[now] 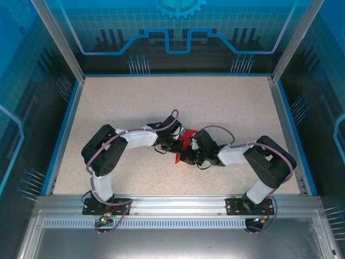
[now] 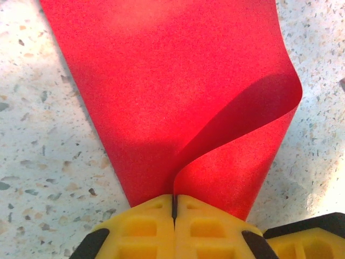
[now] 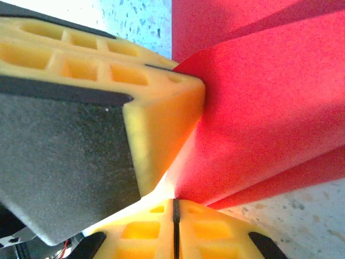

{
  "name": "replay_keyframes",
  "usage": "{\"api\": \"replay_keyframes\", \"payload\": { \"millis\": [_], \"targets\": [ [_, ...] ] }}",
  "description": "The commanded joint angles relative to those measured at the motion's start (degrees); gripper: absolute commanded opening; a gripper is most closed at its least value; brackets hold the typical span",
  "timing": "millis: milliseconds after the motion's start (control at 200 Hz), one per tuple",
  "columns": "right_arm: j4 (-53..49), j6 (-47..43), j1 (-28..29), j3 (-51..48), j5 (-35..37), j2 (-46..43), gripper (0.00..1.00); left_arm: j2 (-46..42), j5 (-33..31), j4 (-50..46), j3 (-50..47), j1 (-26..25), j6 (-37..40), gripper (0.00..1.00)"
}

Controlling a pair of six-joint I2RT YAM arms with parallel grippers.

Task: Fold a paper plane with a square sheet of paper (pick it up from the middle)
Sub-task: Third fold the triangle at the center of the table.

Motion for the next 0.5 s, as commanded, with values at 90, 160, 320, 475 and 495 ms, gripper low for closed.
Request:
{"api": "replay_keyframes", "payload": {
  "millis": [90, 160, 320, 475, 495],
  "targets": [
    [5.9, -0.4, 0.9, -2.5, 1.1, -0.2, 0.08, 1.9, 1.3, -1.8, -1.0, -0.2, 0.2, 0.00],
    [7.8, -0.3, 1.4, -3.7, 1.7, -2.1, 0.08, 1.8, 1.3, -1.3, -1.4, -0.2, 0.2, 0.00],
    [9.7, -0.1, 3.6, -5.7, 4.5, -5.6, 0.09, 2.4, 2.2, -0.8, -1.5, 0.2, 0.0, 0.00],
    [11.9, 0.5, 4.2, -7.5, 6.3, -6.2, 0.09, 2.7, 3.8, -0.4, -1.4, 0.8, 0.5, 0.00],
    [11.9, 0.5, 4.2, -7.5, 6.4, -6.1, 0.09, 2.7, 4.0, -0.3, -1.5, 0.9, 0.5, 0.00]
  ]
}}
